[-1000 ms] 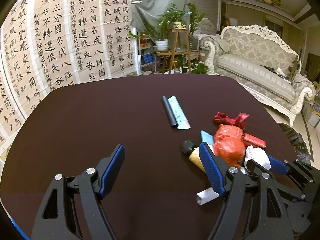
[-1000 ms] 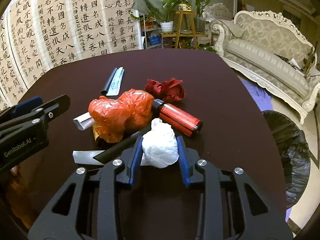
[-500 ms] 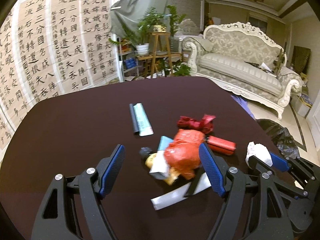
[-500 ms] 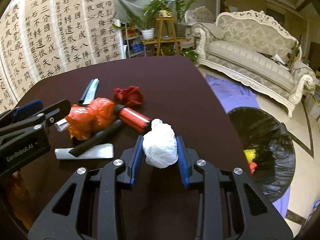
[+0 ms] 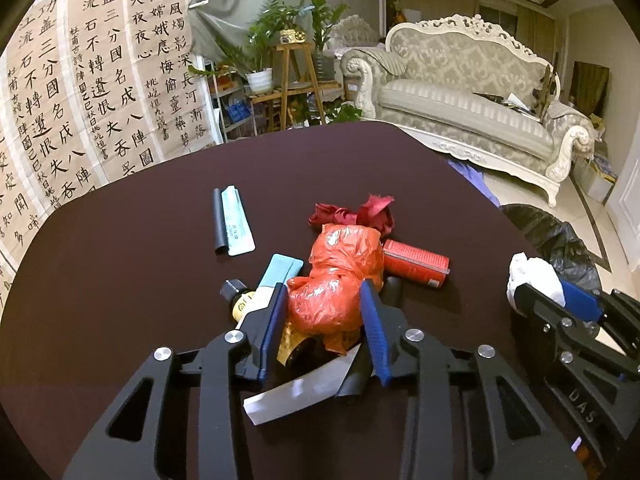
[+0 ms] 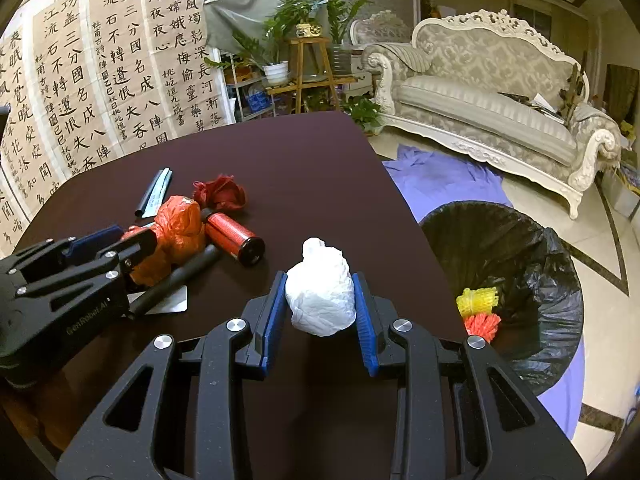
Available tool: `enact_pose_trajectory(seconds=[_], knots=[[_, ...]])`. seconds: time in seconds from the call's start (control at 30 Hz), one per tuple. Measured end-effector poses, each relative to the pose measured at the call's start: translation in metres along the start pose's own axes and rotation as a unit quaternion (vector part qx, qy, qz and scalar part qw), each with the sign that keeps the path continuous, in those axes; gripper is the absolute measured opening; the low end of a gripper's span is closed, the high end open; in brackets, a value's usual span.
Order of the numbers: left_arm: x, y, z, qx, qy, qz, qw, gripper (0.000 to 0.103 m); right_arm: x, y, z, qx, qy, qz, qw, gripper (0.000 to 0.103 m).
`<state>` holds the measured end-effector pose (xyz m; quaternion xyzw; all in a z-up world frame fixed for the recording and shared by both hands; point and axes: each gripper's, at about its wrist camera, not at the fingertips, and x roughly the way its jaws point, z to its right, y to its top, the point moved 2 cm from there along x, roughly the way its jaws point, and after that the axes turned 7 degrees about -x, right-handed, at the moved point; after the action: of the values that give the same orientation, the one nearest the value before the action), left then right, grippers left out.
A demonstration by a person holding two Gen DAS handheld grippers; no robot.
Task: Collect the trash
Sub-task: 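Grasp the red plastic bag with the left tool while the right tool holds the white bag, then carry both bags over the black bin and open both tools to drop them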
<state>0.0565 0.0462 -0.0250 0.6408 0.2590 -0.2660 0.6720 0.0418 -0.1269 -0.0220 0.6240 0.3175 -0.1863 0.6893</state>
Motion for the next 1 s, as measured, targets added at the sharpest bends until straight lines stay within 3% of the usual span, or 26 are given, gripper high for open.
enact_pose_trajectory(seconds=[0.23,0.57,0.8,1.0], knots=[[-0.008,0.0,-0.002,-0.009,-0.01,0.014,0.9998,0.028,-0.003,-0.001,0.004,0.004,-0.002,0.004,1.0,0.031],[-0.04,0.014,0.001,-0.032,-0.034,0.056,0.9973,0.026,-0.017,0.006,0.018,0.011,-0.018,0.023,1.0,0.031],[-0.049,0.027,0.027,-0.024,-0.065,0.079,0.9945,0.026,-0.027,0.012,0.049,0.028,-0.062,0.038,0.997,0.031],[-0.037,0.036,0.073,0.001,-0.105,0.079,0.9913,0.026,-0.03,0.01,0.093,0.052,-0.106,0.043,0.992,0.031]])
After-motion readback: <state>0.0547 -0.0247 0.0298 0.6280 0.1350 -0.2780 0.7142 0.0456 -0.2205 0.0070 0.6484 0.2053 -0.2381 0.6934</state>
